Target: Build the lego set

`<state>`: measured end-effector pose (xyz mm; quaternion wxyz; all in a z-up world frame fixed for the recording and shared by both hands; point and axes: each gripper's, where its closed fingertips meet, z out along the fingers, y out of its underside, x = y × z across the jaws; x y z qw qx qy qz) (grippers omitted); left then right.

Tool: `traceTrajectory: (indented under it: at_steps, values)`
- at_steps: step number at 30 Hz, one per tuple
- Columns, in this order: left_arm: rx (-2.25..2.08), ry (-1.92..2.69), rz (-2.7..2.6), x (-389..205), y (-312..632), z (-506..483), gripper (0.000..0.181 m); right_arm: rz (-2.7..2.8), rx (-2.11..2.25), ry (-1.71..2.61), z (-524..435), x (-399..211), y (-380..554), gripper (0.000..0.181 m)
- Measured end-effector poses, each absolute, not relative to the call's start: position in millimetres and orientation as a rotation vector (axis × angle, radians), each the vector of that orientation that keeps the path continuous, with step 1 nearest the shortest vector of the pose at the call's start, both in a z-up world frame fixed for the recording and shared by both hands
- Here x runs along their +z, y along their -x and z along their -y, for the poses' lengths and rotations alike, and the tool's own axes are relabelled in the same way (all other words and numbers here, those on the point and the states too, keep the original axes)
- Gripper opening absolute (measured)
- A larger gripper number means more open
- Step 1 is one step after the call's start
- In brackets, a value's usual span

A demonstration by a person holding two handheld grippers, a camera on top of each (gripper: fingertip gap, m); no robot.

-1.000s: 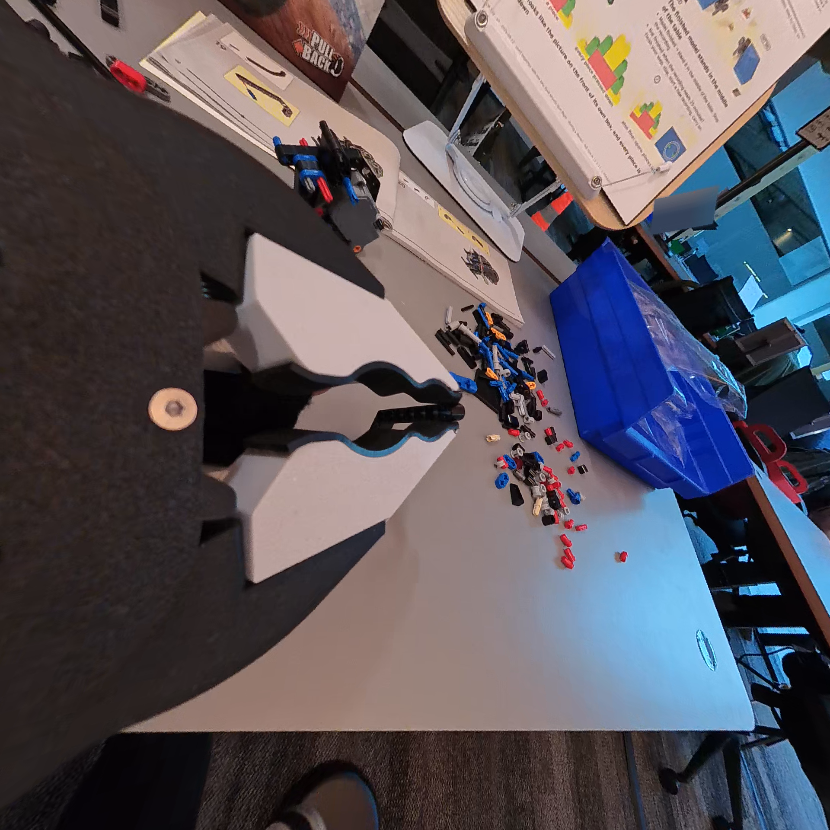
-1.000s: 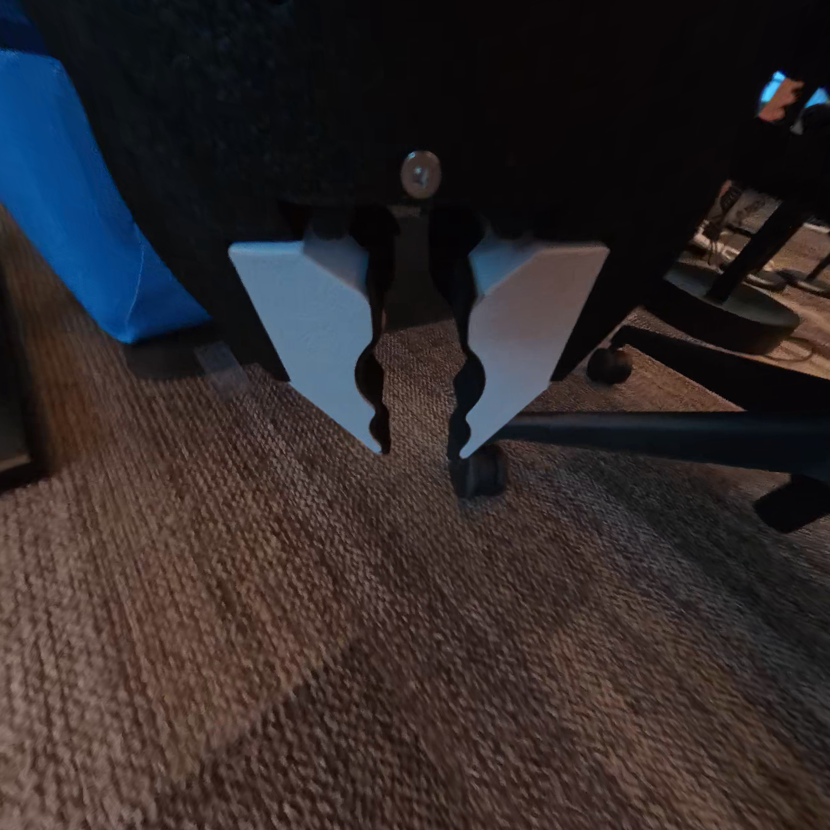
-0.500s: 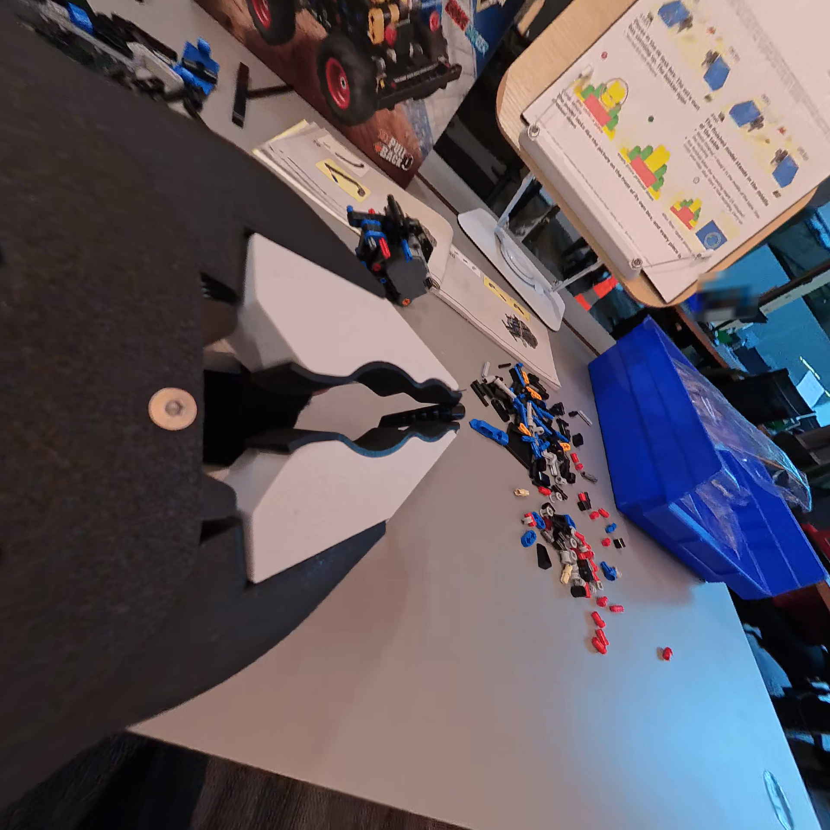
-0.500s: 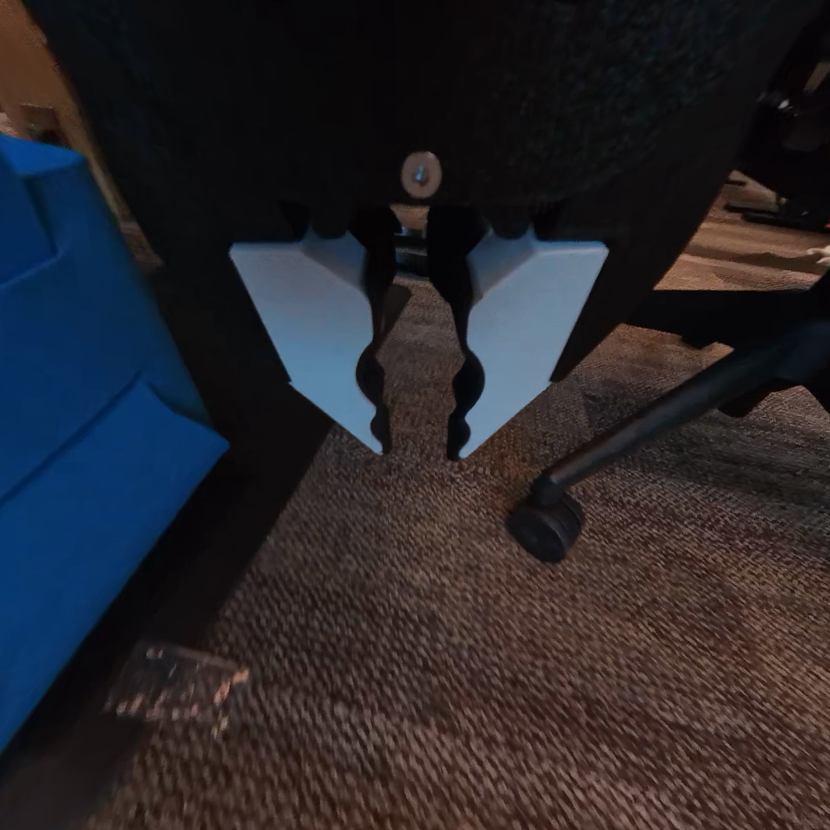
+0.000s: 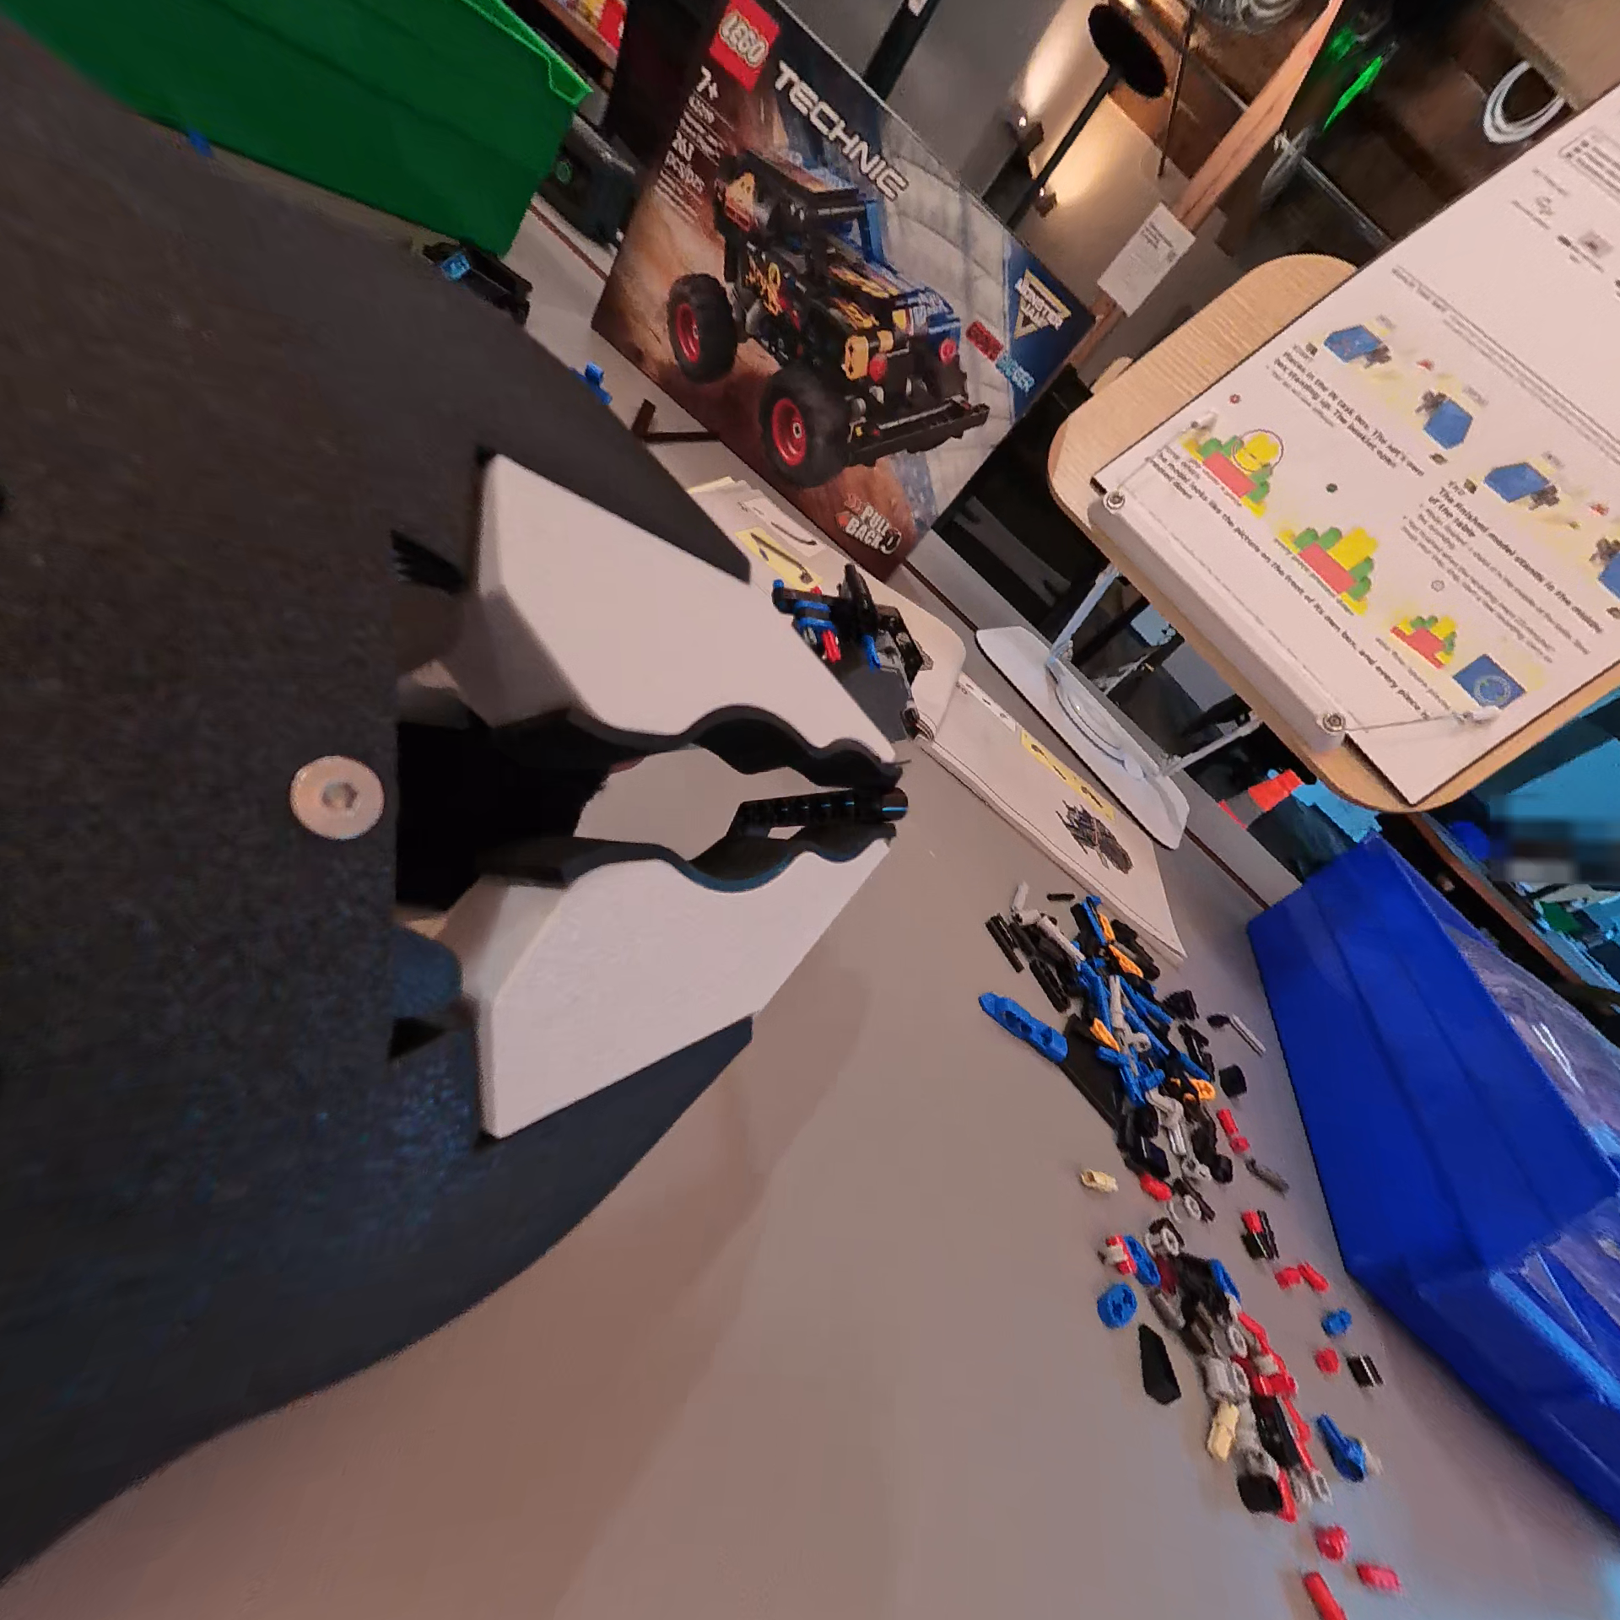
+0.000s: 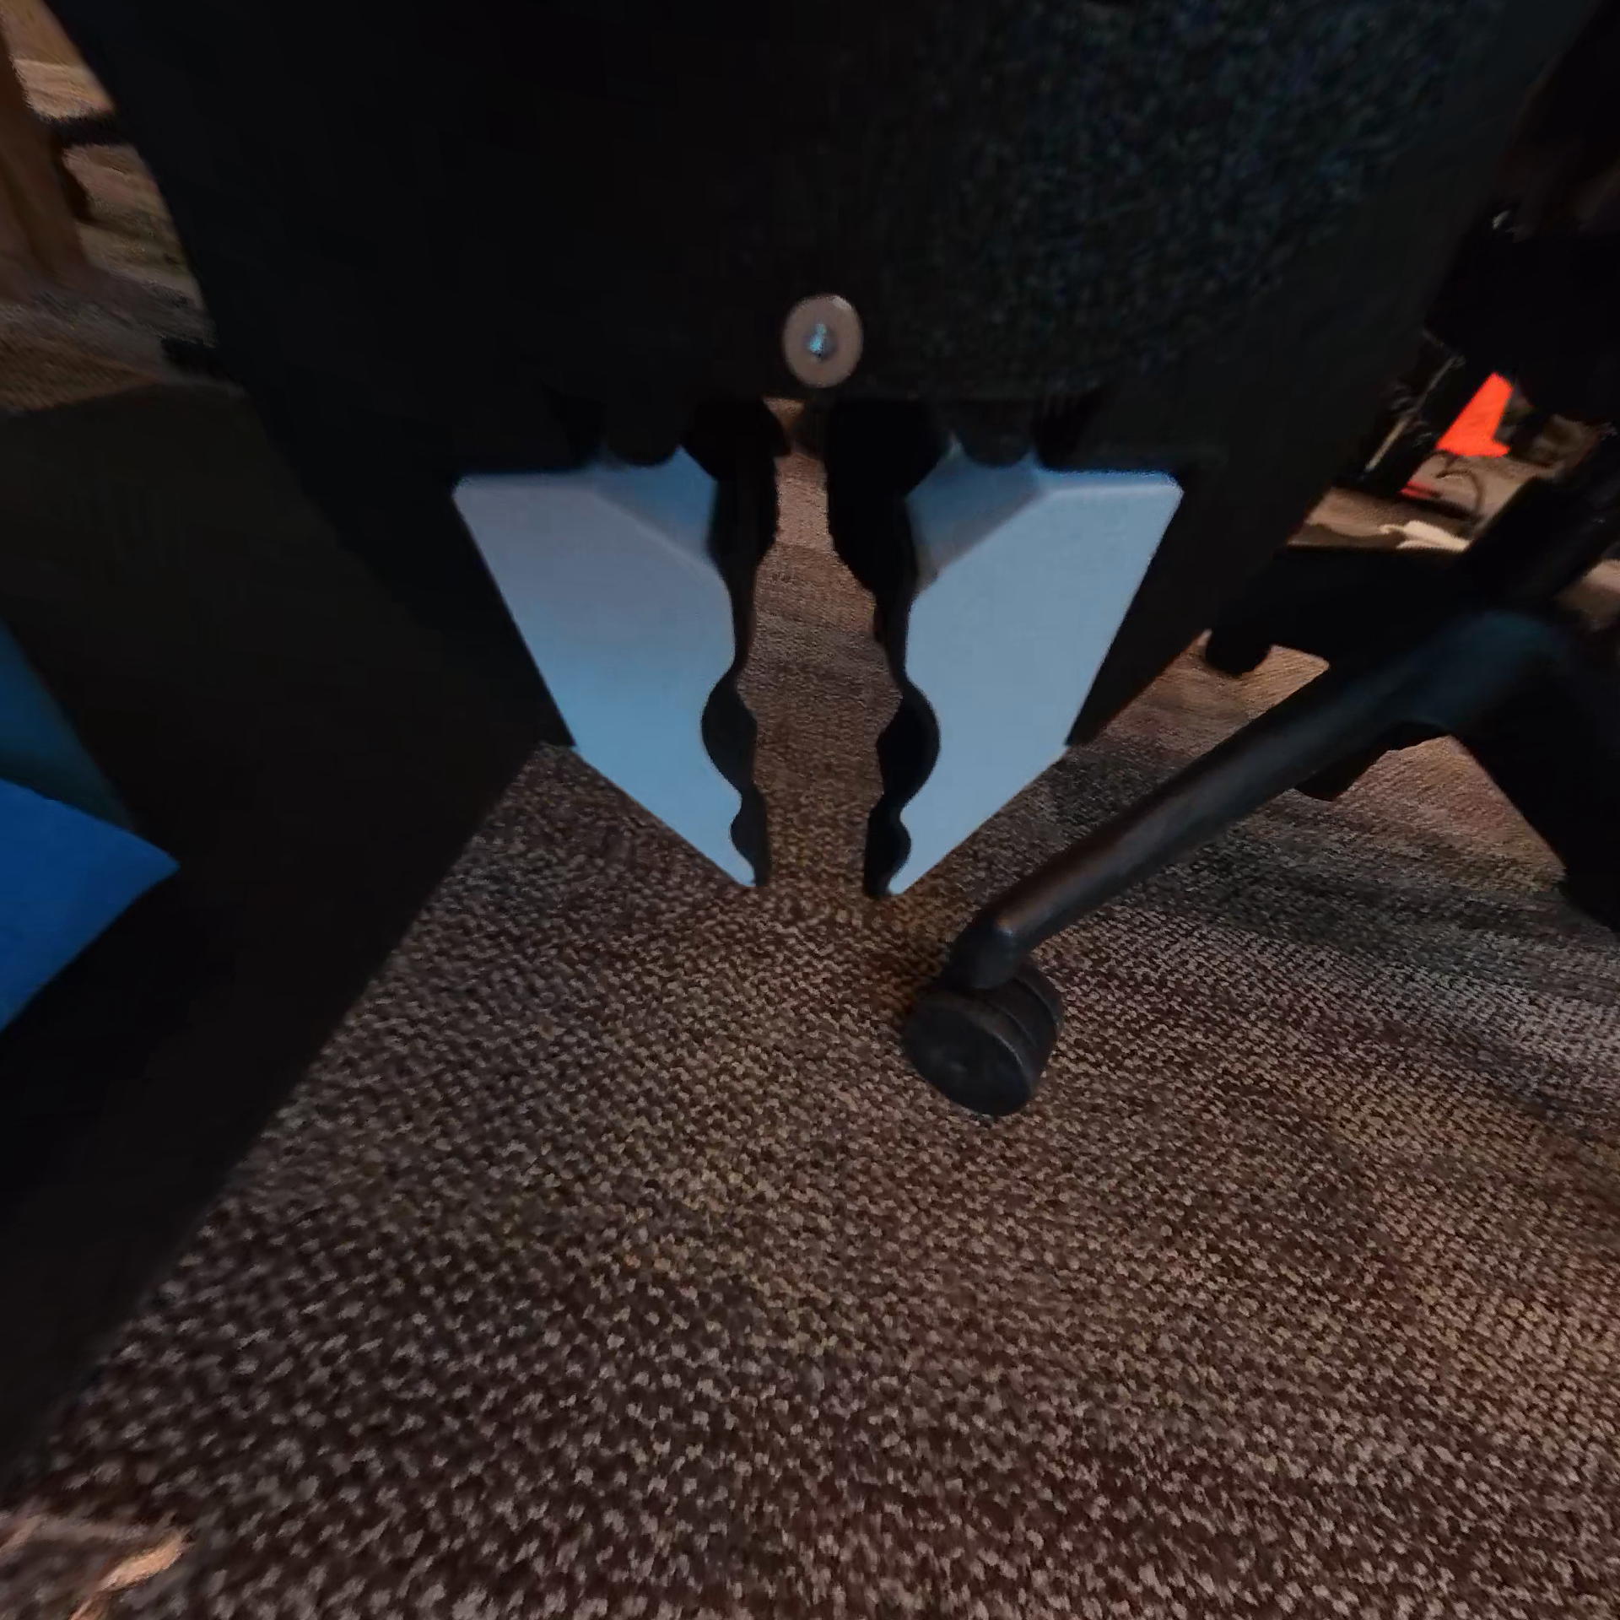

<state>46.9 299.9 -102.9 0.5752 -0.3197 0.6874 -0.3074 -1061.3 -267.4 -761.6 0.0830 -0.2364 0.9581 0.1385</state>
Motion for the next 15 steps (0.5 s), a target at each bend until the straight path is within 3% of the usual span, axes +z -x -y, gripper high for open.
traceTrajectory:
  at_steps: [15]
  values:
    - [-0.498, 0.834, -1.499, -103, -53, -324, 0.006, -2.469, 0.579, 0.866, 169, -793, 976, 0.021]
